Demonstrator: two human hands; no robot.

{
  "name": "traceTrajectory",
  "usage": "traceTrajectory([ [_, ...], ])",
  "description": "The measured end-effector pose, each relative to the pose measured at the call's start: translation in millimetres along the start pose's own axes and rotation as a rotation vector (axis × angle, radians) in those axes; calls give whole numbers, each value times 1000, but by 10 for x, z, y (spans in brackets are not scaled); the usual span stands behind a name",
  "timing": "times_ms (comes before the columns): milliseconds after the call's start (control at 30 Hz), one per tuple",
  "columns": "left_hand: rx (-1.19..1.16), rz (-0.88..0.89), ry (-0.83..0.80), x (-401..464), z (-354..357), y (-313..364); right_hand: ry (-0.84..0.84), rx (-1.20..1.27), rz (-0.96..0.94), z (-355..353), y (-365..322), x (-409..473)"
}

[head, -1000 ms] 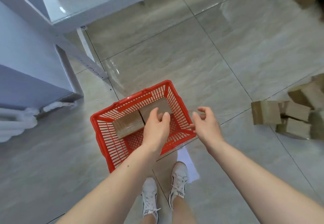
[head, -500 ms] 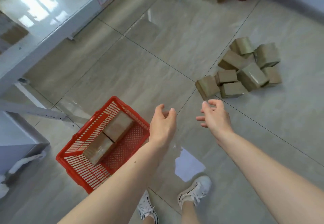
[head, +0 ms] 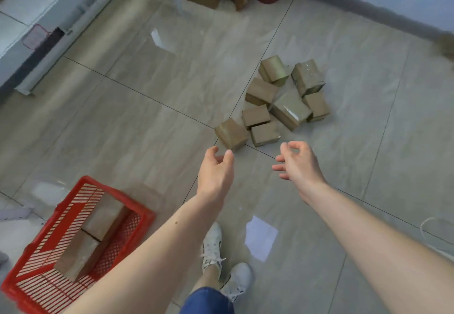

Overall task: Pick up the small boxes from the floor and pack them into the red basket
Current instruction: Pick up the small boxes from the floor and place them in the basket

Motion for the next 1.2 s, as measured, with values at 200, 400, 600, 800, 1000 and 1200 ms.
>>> traceTrajectory([
  [200, 26, 23, -19, 679, 738, 483, 4, 47, 3, -536, -600, 726],
  [400, 35, 3, -36, 1392, 1460, 849, 25, 31, 40, -1014, -1070, 1587],
  [600, 63, -50, -46, 1976, 2088, 953, 25, -34, 136, -1339, -1253, 2452],
  [800, 34, -111, 23, 2526, 2641, 979, 18, -245, 197, -1546, -1428, 3388],
  [1000, 71, -125, 10, 2970, 3170, 765, 2, -398, 262, -1517, -1342, 4193],
  [1200, 85, -162, -39, 3585, 3612, 174, -45, -505, 287, -1205, -1066, 5025],
])
Point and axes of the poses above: each hand's wrist, its own x-axis towards the middle knuckle, its own z-axis out of the palm, y = z × x, the point moved 8 cm from there along x, towards the middle knuckle, and after that the axes turned 15 degrees about z, right-handed, at the moved point
